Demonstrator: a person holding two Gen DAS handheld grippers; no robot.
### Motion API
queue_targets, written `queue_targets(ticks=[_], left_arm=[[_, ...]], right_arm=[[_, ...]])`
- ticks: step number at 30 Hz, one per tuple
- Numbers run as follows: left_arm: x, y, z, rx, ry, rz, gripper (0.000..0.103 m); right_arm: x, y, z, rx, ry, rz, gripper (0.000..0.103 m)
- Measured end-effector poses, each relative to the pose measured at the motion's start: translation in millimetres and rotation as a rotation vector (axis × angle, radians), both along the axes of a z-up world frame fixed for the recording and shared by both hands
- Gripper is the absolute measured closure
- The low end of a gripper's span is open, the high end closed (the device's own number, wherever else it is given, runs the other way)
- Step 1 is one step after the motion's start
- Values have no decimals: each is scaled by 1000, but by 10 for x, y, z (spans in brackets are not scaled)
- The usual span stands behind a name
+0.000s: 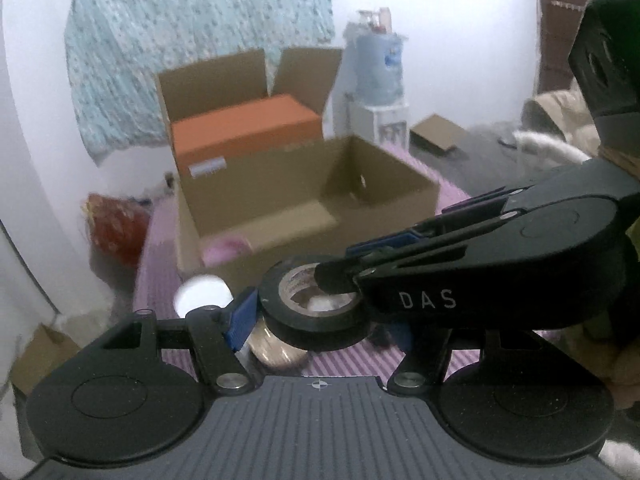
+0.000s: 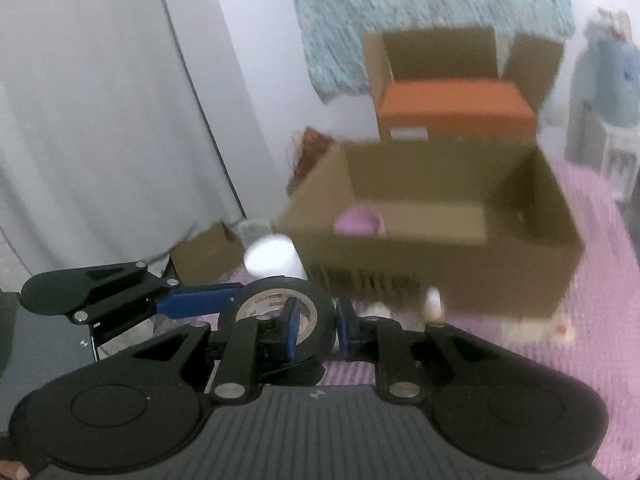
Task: Organize rigid objects
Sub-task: 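Lift the black tape roll with the right tool over the box, then lower the tape into the box and open the right tool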
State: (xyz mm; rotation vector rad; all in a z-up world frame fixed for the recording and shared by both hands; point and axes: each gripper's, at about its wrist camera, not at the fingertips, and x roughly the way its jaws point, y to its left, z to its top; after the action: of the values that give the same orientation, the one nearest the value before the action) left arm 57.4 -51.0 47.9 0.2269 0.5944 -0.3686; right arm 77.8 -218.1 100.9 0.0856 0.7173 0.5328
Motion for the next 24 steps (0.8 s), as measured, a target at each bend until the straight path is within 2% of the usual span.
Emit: queue_targets(ticks=[6, 10, 16, 23, 24], left_arm=[[350, -23, 299, 11, -47, 19, 37], [724, -44, 373, 9, -10, 25, 37], [1407, -121, 300, 2, 129, 32, 37], [1975, -265, -9, 52, 273, 63, 37], [2059, -281, -52, 65, 288, 69, 37]], right_arm=[[301, 88, 384, -19, -76, 47, 82], [691, 126, 517, -37, -72, 73, 82], [1450, 45, 458, -27, 53, 86, 82], [2264, -48, -10, -8, 244, 93, 82], [2257, -55, -75, -3, 261, 94, 82]])
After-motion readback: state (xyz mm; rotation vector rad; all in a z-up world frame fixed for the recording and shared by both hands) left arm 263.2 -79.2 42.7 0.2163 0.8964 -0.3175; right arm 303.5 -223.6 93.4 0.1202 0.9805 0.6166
